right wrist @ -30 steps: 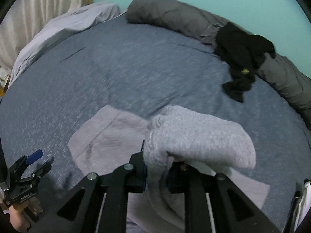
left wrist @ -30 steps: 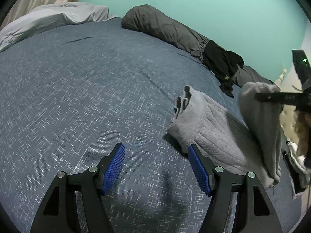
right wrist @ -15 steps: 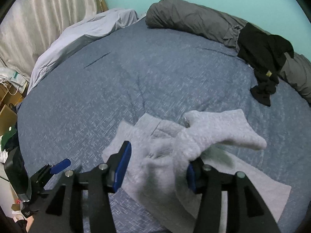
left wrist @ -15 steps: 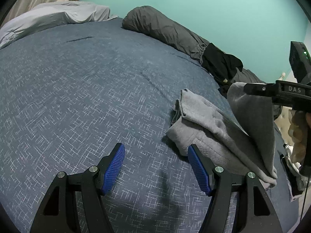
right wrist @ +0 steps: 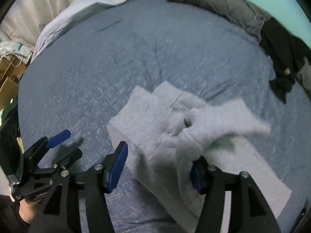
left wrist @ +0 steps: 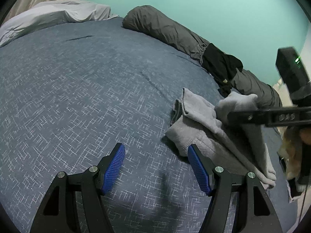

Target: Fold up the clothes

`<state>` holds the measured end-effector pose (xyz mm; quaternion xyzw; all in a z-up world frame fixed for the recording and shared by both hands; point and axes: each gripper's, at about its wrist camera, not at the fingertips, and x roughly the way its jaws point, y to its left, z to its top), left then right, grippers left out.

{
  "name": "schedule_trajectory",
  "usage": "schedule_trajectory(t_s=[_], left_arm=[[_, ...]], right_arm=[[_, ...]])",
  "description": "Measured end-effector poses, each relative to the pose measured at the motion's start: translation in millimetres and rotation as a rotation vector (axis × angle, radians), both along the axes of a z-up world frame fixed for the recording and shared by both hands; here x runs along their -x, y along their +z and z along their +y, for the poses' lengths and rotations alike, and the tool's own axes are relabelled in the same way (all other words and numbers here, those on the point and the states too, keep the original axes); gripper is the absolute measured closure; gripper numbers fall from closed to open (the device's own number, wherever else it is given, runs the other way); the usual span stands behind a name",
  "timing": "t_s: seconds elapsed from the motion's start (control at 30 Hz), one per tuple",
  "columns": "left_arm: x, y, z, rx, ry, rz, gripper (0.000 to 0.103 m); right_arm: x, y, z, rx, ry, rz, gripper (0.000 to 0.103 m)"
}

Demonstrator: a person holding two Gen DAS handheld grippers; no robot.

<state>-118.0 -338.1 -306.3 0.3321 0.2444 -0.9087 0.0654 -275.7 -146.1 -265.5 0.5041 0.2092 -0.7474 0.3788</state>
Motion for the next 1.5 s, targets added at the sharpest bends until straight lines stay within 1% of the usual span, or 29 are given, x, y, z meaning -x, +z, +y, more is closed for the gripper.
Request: schedule_trajectory(t_s=[0.07,0.13,0.17,0.23,0.3,0.4,0.5,0.6,0.7,0.77,0.9,1.03,1.2,1.27,1.37,1.43,1.5], left_arm=[[-2.0,0.5,-3.1,-0.003,0.007,0.002,0.032],[-3.4,-0.3,-6.6,-0.009,0.015,0.001,0.032],[-4.1,-0.6,-8.4,-0.012,0.019,0.001,0.032],[-5.3,-1.1,-11.8,-0.02,0.028,0.002,0.032],[-6.3,-1.5,-14.4,-0.025,0.037,0.003,0.032],[-7.7,-1.1,-17.2,-0.028,0.045,0.005,0.032],[-8.6,-1.8,-18.7,-0.03,0.049,0.006,0.032],[-9.1,-2.9,-19.5,-0.035,0.051,0.006,0.032],[-9.8,-4.0,-19.4,-0.031,0.049,0.007,0.032],[-10.4,-4.9,-20.5,-0.034,0.051,0.006,0.032],[-10.2,-4.8,-23.2,-0.043,0.055,0.008,0.032],[-5.9,-3.0,-22.2,-0.052,0.042,0.014,0.032],[0.8,-2.0,-17.8,-0.053,0.029,0.011,0.032],[3.8,-1.8,-14.9,-0.051,0.023,0.008,0.032],[8.3,-1.2,-9.4,-0.044,0.012,0.005,0.032],[11.0,-0.4,-4.8,-0.039,0.004,0.004,0.032],[14.5,0.6,1.1,-0.032,-0.004,0.003,0.032]], right_arm=[[3.9,-7.4,0.6,0.044,-0.046,-0.034,0.043],[2.7,-11.7,-1.1,0.073,-0.07,-0.044,0.041],[0.9,-12.2,-3.3,0.074,-0.072,-0.03,0.041],[-5.1,-10.4,-12.0,0.045,-0.048,0.03,0.04],[-7.1,-9.2,-18.8,0.027,-0.029,0.051,0.038],[-5.1,-2.3,-19.8,0.058,-0.028,0.077,0.037],[-14.2,3.5,-28.7,0.021,0.031,0.154,0.036],[-18.4,8.0,-35.6,0.045,0.095,0.143,0.036],[-21.7,15.1,-40.2,0.084,0.117,0.128,0.036],[-20.2,17.4,-43.0,0.085,0.107,0.138,0.036],[-7.8,21.5,-25.7,0.122,0.029,0.127,0.036],[3.1,20.9,5.4,0.136,-0.041,0.129,0.036],[6.1,20.8,72.4,0.186,-0.127,0.135,0.036],[13.3,18.8,114.8,0.19,-0.191,0.144,0.036],[25.9,12.8,180.6,0.191,-0.313,0.123,0.036],[35.0,9.0,230.4,0.176,-0.409,0.117,0.036],[40.6,4.3,268.3,0.165,-0.486,0.108,0.036]])
